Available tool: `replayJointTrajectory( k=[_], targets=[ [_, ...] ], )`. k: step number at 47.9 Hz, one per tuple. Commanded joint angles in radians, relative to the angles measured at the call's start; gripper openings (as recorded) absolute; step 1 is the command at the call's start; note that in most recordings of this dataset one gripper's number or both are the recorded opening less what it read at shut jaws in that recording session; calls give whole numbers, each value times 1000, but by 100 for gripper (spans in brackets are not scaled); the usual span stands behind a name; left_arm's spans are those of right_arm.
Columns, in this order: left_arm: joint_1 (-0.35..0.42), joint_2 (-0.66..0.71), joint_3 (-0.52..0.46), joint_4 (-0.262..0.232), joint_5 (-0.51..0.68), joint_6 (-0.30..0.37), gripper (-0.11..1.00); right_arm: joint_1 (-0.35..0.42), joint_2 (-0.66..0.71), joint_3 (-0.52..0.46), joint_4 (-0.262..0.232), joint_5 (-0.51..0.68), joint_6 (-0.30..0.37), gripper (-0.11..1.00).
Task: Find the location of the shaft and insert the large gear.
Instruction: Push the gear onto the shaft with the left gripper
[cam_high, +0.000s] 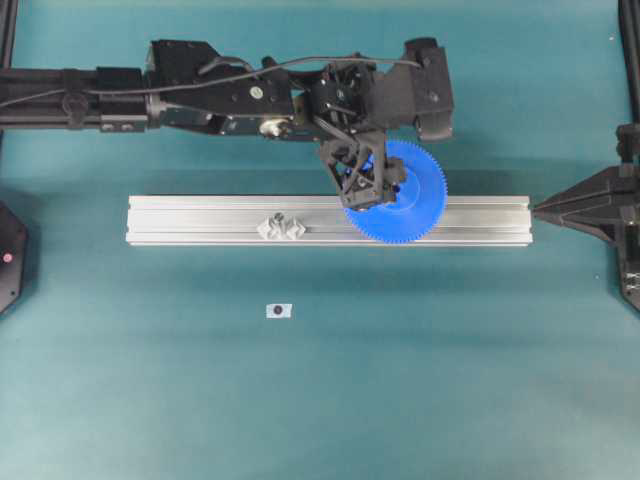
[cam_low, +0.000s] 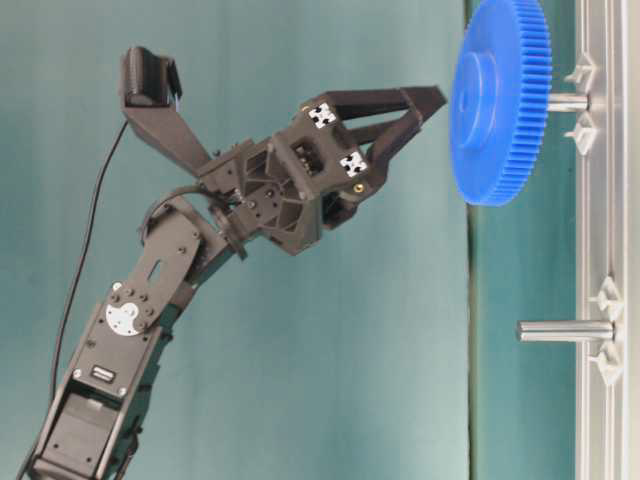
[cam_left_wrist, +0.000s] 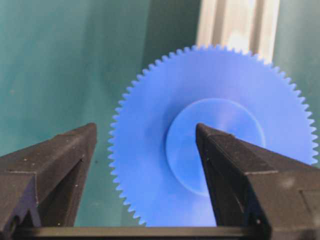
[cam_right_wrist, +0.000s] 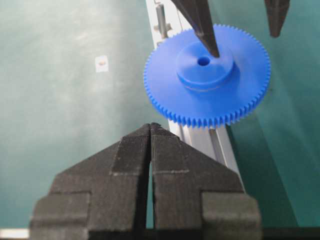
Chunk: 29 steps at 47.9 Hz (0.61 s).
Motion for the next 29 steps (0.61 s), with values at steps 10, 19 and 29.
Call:
replayJointTrajectory(
  k=[10,19,29],
  targets=[
    [0,-21,6,2,5,0,77,-3,8,-9,-2,-11,11,1],
    [9,-23,17,3,14,5,77,-3,8,-9,0,-11,11,1],
    [28,-26,8,2,17,6,77,-3,8,-9,-2,-11,11,1]
  ],
)
